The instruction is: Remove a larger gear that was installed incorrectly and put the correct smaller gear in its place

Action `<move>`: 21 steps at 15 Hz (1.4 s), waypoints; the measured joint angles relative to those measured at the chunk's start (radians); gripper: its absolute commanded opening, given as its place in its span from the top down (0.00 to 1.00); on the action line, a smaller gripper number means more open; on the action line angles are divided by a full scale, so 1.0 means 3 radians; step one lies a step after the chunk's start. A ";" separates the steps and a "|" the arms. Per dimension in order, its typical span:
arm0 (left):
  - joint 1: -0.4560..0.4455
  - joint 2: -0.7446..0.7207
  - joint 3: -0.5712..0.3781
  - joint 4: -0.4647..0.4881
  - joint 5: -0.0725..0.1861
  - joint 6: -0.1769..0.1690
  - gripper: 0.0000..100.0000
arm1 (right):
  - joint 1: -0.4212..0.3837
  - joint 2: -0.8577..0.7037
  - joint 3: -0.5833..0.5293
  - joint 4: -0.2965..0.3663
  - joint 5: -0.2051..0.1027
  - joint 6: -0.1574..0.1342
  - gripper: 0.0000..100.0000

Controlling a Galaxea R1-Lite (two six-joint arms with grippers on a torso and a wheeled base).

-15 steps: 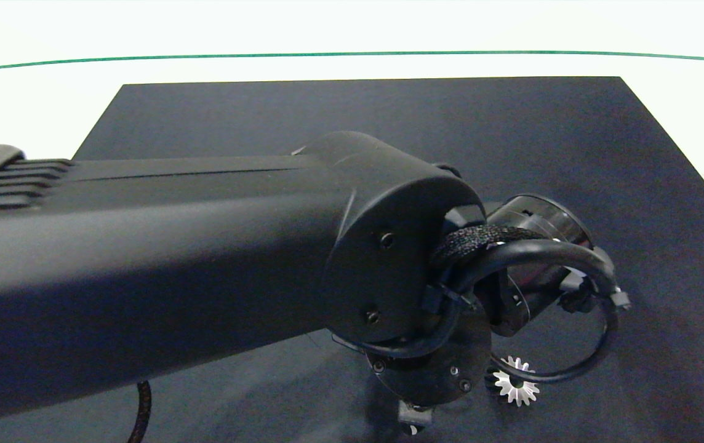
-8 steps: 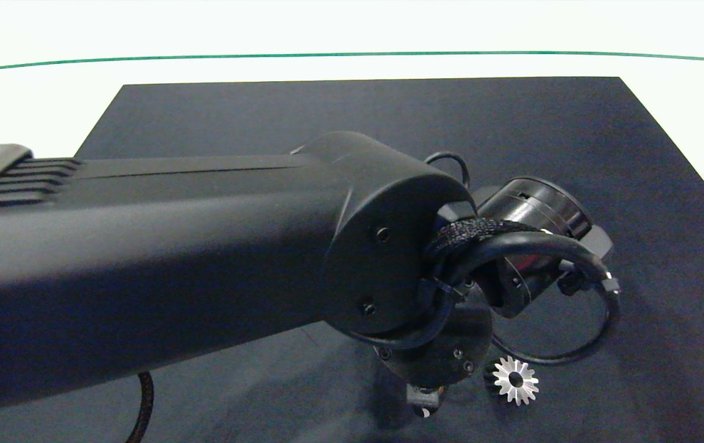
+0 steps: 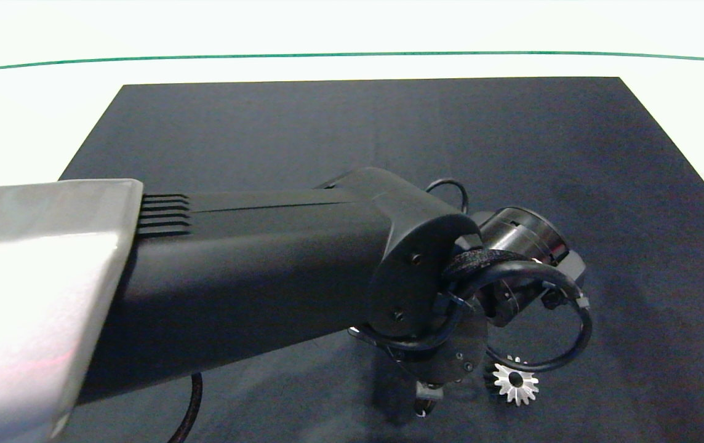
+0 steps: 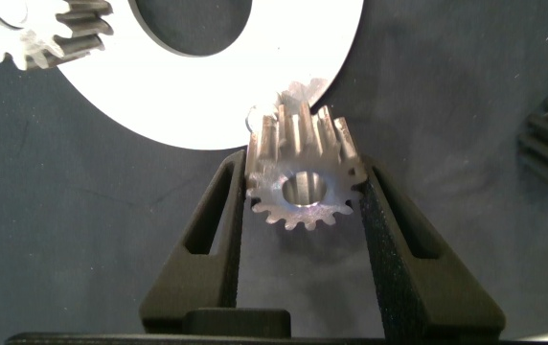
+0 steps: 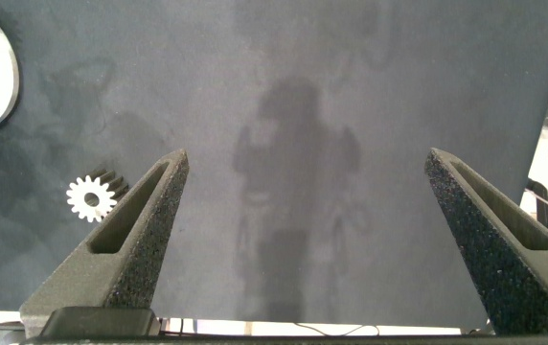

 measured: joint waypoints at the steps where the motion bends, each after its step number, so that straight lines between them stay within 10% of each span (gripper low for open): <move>1: 0.0006 0.0011 0.0000 0.0004 -0.0003 -0.0002 0.84 | 0.0000 0.0000 0.0000 0.0000 0.0001 -0.0001 0.00; 21: 0.0028 -0.0011 0.0000 0.0035 0.0021 -0.0005 0.84 | 0.0000 0.0004 0.0006 -0.0002 0.0000 0.0000 0.00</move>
